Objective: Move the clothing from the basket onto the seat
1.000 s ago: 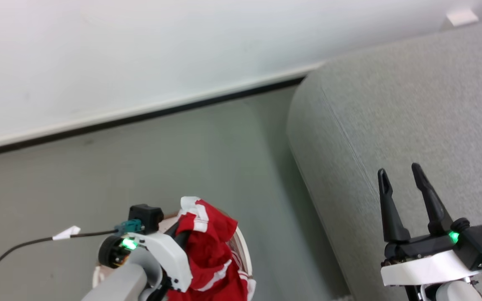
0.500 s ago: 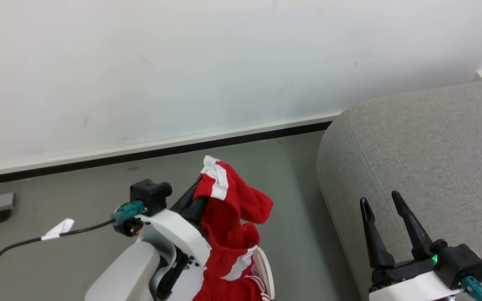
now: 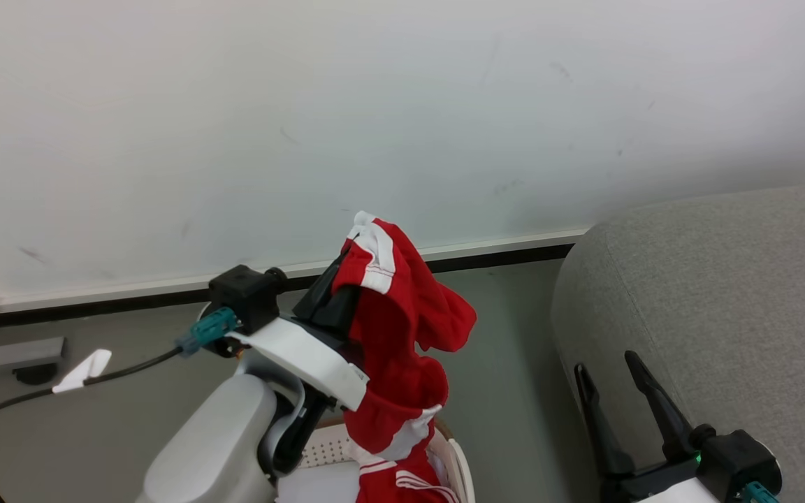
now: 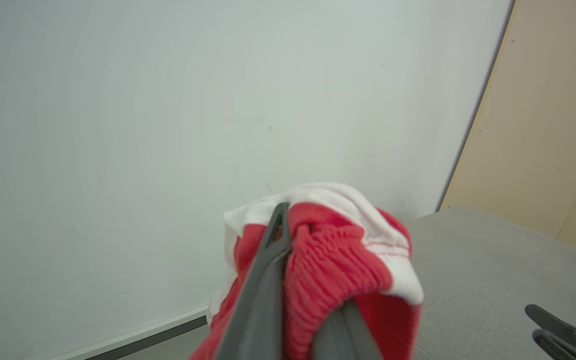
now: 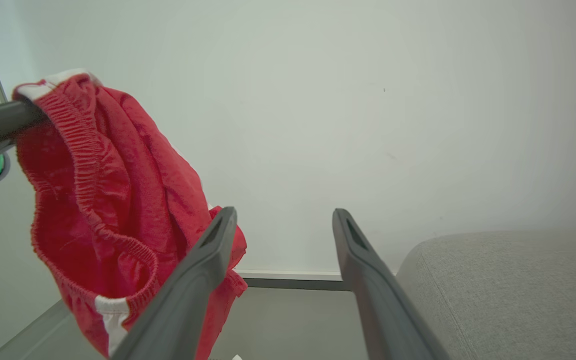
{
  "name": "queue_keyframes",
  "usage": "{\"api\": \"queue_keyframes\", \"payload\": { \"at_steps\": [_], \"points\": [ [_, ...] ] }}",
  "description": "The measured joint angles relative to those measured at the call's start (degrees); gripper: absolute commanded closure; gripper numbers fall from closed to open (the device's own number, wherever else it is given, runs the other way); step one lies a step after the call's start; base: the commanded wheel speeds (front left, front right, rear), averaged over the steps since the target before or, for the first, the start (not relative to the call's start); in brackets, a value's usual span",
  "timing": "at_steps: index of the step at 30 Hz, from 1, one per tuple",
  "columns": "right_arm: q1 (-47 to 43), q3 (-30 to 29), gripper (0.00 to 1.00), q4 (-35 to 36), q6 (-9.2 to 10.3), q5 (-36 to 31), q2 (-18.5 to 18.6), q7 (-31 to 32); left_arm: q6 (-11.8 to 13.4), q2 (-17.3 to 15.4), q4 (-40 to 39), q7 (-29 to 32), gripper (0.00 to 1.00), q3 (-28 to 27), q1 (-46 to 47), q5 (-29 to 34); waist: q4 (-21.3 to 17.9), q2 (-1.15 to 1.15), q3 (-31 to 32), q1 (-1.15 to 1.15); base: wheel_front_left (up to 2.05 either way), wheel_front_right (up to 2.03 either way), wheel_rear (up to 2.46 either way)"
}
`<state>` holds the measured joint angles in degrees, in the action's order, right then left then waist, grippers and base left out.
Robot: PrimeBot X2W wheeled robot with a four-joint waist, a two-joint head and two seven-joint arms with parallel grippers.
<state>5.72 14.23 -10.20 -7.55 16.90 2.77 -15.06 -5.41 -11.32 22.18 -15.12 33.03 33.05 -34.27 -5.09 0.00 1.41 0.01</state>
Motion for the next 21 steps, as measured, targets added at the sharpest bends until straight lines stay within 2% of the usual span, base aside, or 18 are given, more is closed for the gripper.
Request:
{"api": "queue_keyframes", "payload": {
  "at_steps": [11,16,21],
  "points": [
    [0.0,3.1,0.0,-1.4,0.0,-0.8,0.0,0.0,0.3,0.1,-0.7,0.5,1.0,0.4,0.0,-0.5,1.6,0.0,0.0,0.0,0.0,0.0,0.0],
    [1.0,9.1,0.0,-5.1,0.0,-2.9,0.0,-0.1,0.1,0.8,-1.0,1.0,1.0,1.4,0.9,-0.6,3.2,0.0,0.1,-0.01,0.0,0.0,0.0],
    [3.0,12.2,0.0,-8.2,0.0,-3.2,0.0,-0.1,-0.1,1.5,-1.3,1.3,1.0,2.5,1.0,-0.9,4.5,0.0,0.3,0.0,0.0,0.0,0.0]
  ]
}}
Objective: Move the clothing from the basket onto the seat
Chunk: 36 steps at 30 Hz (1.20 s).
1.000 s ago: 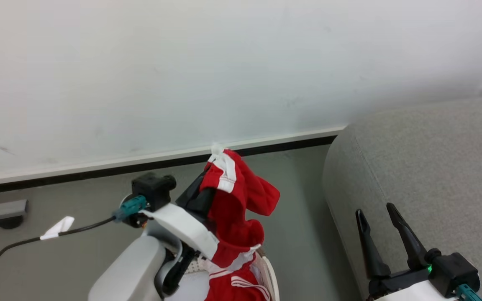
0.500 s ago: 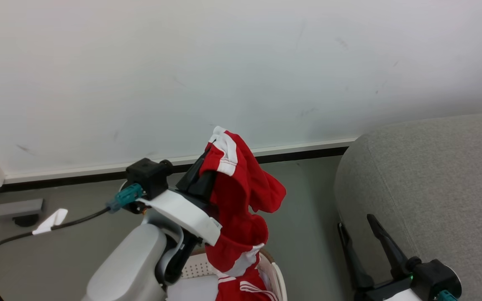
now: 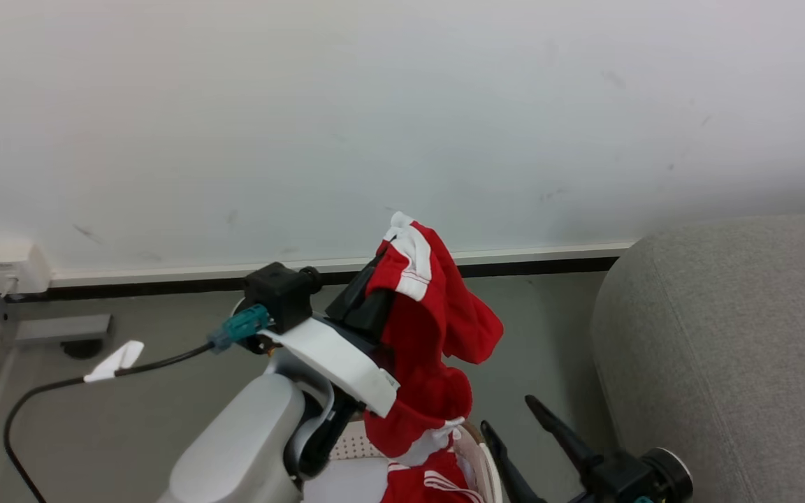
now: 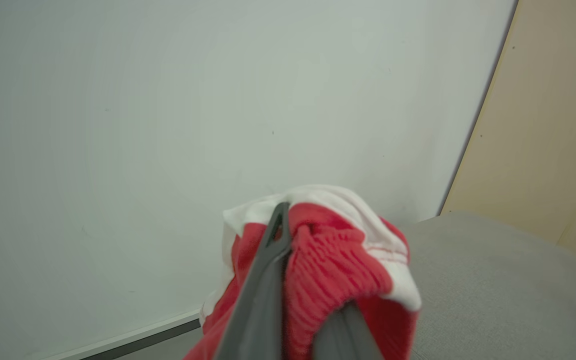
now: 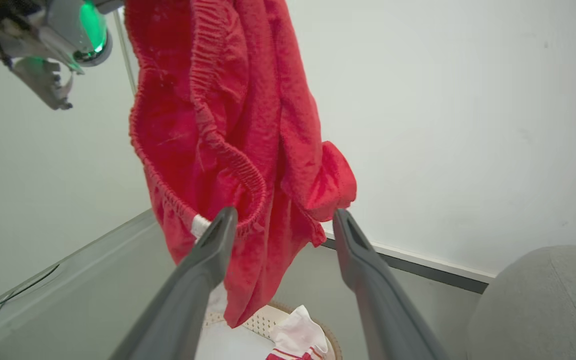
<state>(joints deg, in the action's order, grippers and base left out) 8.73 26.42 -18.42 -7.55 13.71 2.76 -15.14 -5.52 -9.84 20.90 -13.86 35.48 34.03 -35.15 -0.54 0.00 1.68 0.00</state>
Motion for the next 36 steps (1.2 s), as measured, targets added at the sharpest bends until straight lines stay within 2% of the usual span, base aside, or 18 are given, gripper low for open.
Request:
{"api": "queue_keyframes", "payload": {
  "at_steps": [1,7,17,24,29,36],
  "points": [
    [1.3,2.2,0.0,-1.9,0.0,0.0,0.1,0.0,-0.1,0.3,-0.3,0.2,1.0,0.5,0.0,0.0,0.7,0.0,0.1,0.0,0.0,0.0,0.0],
    [4.5,6.6,0.0,-7.2,-0.01,0.5,0.6,0.0,-0.3,1.6,-0.9,0.7,1.0,2.4,-0.1,0.0,2.7,0.0,0.6,0.0,0.0,0.0,0.0],
    [9.5,9.3,0.0,-13.8,0.0,3.4,1.2,0.0,-0.5,2.9,-2.1,1.7,1.0,5.6,-1.5,-0.1,7.2,0.0,1.7,0.0,0.0,0.0,0.0],
    [12.9,14.0,0.0,-17.0,0.0,6.1,1.9,0.0,-0.6,3.3,-2.9,2.1,1.0,6.9,-1.8,-0.4,10.0,0.0,2.0,0.0,0.0,0.0,0.0],
    [15.4,17.2,0.0,-20.1,0.0,8.2,1.7,0.0,-0.6,3.5,-3.4,2.3,1.0,7.5,-1.8,-0.4,11.4,0.0,1.7,0.0,0.0,0.0,0.0],
    [17.7,18.6,0.0,-22.3,0.0,10.7,1.0,0.0,-0.5,3.7,-3.8,2.5,1.0,8.4,-2.4,-0.6,12.4,0.0,1.7,-0.01,0.0,0.0,0.0]
  ]
}}
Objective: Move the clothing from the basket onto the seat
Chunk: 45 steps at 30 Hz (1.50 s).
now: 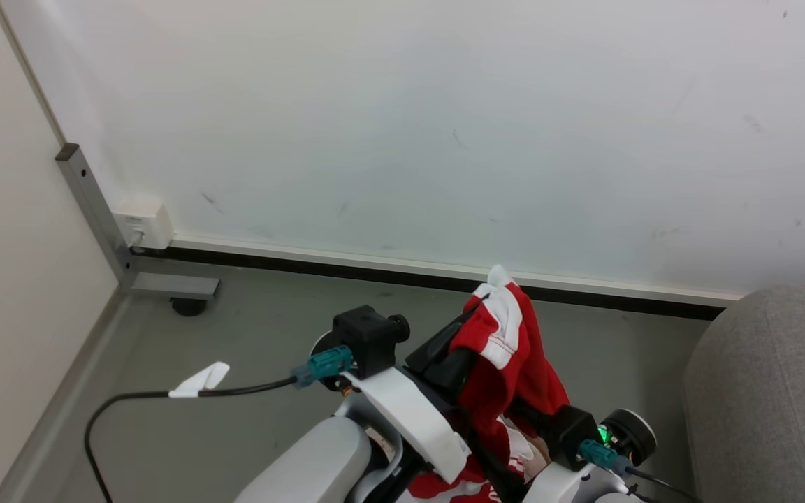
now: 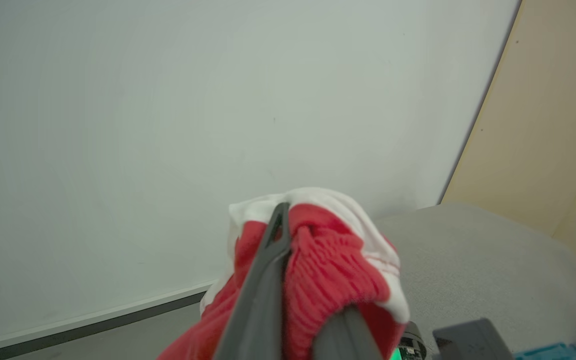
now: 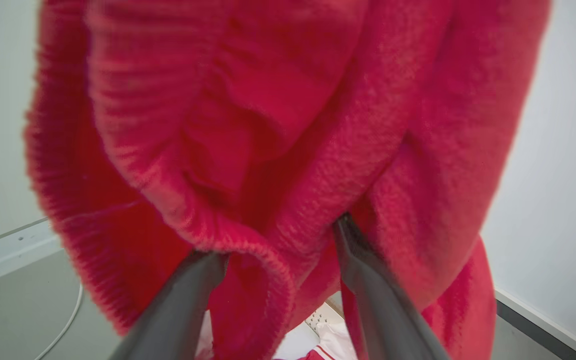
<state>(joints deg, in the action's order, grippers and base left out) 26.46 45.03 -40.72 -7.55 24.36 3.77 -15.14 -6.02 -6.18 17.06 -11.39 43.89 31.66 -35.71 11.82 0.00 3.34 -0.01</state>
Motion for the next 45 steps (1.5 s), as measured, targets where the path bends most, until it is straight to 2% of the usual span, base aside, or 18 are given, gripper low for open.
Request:
{"api": "queue_keyframes", "payload": {
  "at_steps": [3,4,5,10,27,33,38,39,40,45],
  "points": [
    [0.8,0.8,0.0,-0.8,0.0,0.6,-0.2,0.0,0.0,0.1,-0.2,0.1,1.0,0.4,-0.1,-0.1,0.0,0.0,0.0,0.0,0.0,0.0,0.0],
    [1.1,0.9,0.65,-1.2,0.0,0.9,-0.3,0.0,0.0,0.2,-0.2,0.1,1.0,0.5,-0.1,-0.1,0.0,0.0,0.0,0.0,0.0,0.0,0.0],
    [1.3,1.1,1.0,-1.6,0.0,1.2,-0.3,0.0,0.0,0.2,-0.3,0.2,1.0,0.6,-0.1,-0.2,0.0,0.0,0.0,0.0,0.0,0.0,0.0],
    [1.6,0.7,1.0,-0.9,0.0,2.9,-0.4,0.0,0.0,0.2,-0.3,0.1,1.0,0.7,-0.1,-0.4,0.0,0.0,-0.2,0.0,0.0,0.0,0.0],
    [0.2,-2.8,1.0,2.2,0.0,1.8,-0.1,0.0,0.6,-0.9,0.5,-0.6,1.0,-0.4,-0.3,-1.2,-2.5,0.0,-0.9,0.0,0.0,0.0,0.0],
    [-2.0,-6.5,1.0,7.3,0.0,0.0,0.5,0.0,1.1,-2.5,0.7,-0.7,1.0,-1.4,-0.1,-1.6,-4.7,0.0,-1.3,0.0,0.0,0.0,0.0],
    [-4.6,-10.2,1.0,11.0,0.0,-0.9,0.8,0.0,1.2,-2.5,0.5,-0.6,1.0,-1.0,-0.3,-1.8,-7.1,0.0,-1.5,0.0,0.0,0.0,0.0],
    [-5.0,-11.0,1.0,11.8,0.0,-1.1,0.8,0.0,1.4,-2.3,0.5,-0.6,0.04,-1.1,-0.6,-2.2,-7.6,0.0,-1.6,0.0,0.0,0.0,0.0],
    [-5.3,-11.8,1.0,12.7,0.0,-1.3,0.9,0.0,1.3,-2.3,0.5,-0.6,0.0,-1.0,-0.7,-2.3,-8.2,0.0,-1.6,0.0,0.0,0.0,0.0],
    [-6.3,-15.6,1.0,16.6,0.0,-3.3,1.8,0.0,1.2,-2.8,-0.1,-0.4,0.0,-0.1,-1.1,-2.3,-11.2,0.0,-1.9,0.0,0.0,0.0,0.0]
  ]
}}
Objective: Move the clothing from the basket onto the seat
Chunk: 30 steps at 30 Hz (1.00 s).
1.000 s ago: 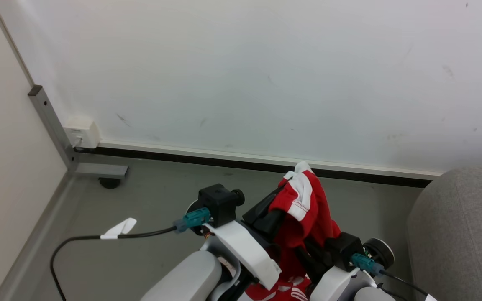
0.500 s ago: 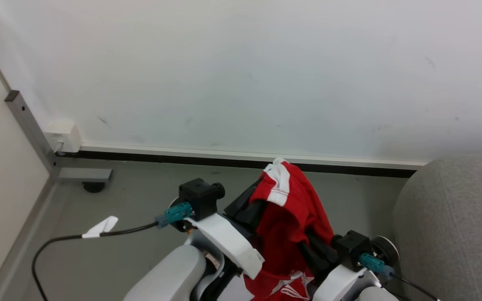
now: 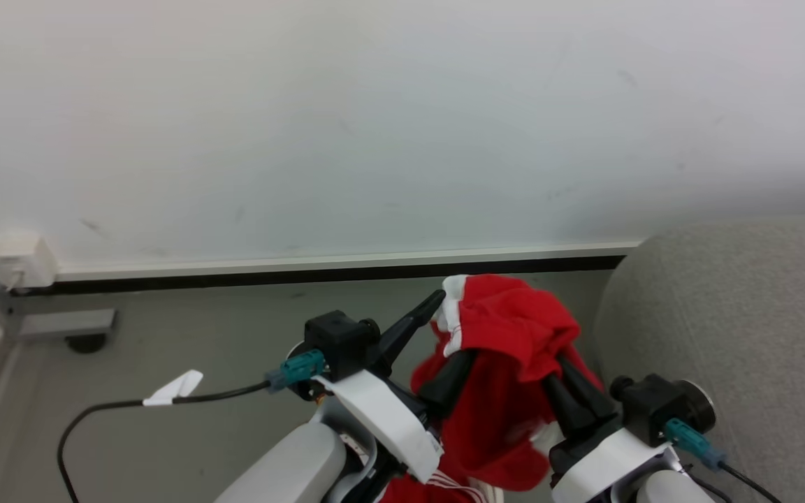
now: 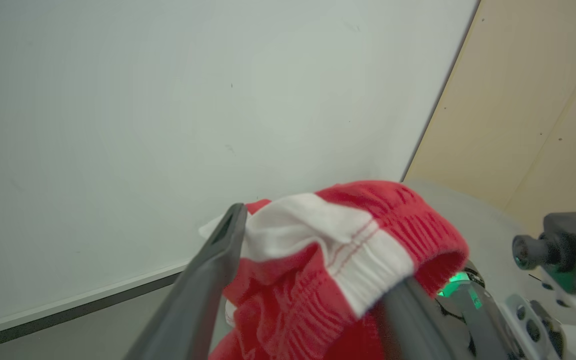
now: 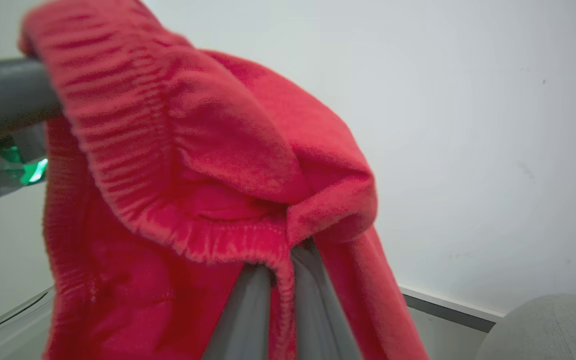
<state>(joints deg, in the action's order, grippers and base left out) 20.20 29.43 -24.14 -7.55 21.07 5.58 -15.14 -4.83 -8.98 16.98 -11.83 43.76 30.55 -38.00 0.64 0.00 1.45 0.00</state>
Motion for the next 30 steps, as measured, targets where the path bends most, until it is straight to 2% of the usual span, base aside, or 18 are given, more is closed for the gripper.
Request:
{"api": "queue_keyframes", "payload": {
  "at_steps": [7,21,30],
  "points": [
    [-1.8,-6.1,1.0,4.8,0.0,-0.9,0.7,0.0,-0.2,-0.5,-0.2,0.1,0.0,1.9,-1.9,0.2,-5.1,0.0,-0.4,0.0,0.0,0.0,0.0],
    [-3.9,-17.2,1.0,10.9,0.0,-3.4,4.9,0.0,-1.0,-0.2,-1.6,-1.4,0.0,5.4,-4.3,1.5,-17.1,0.0,-1.7,0.0,0.0,0.0,0.0],
    [-5.9,-21.6,1.0,15.8,0.0,-5.0,4.9,0.0,-0.3,-1.1,-2.4,-1.9,0.0,5.0,-3.8,2.4,-24.2,0.0,-3.1,0.01,0.0,0.0,0.0]
  ]
}}
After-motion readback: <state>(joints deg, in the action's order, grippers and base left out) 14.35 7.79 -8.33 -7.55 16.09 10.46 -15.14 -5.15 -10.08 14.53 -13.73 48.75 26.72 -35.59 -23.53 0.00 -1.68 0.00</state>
